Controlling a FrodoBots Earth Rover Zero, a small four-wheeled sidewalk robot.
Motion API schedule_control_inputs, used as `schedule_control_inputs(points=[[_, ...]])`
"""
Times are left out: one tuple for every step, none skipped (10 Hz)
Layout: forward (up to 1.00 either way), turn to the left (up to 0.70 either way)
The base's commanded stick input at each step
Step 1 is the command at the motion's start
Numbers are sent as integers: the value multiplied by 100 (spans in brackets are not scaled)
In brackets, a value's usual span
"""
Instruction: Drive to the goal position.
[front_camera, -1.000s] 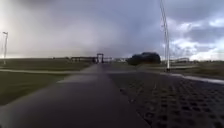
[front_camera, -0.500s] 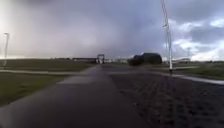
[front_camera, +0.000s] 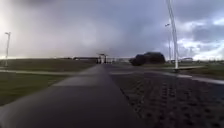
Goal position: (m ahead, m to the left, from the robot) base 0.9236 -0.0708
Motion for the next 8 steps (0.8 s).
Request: schedule_control_inputs(points=[[70, 0], [70, 0], [70, 0], [70, 0], [70, 0], [70, 0], [70, 0], [70, 0]])
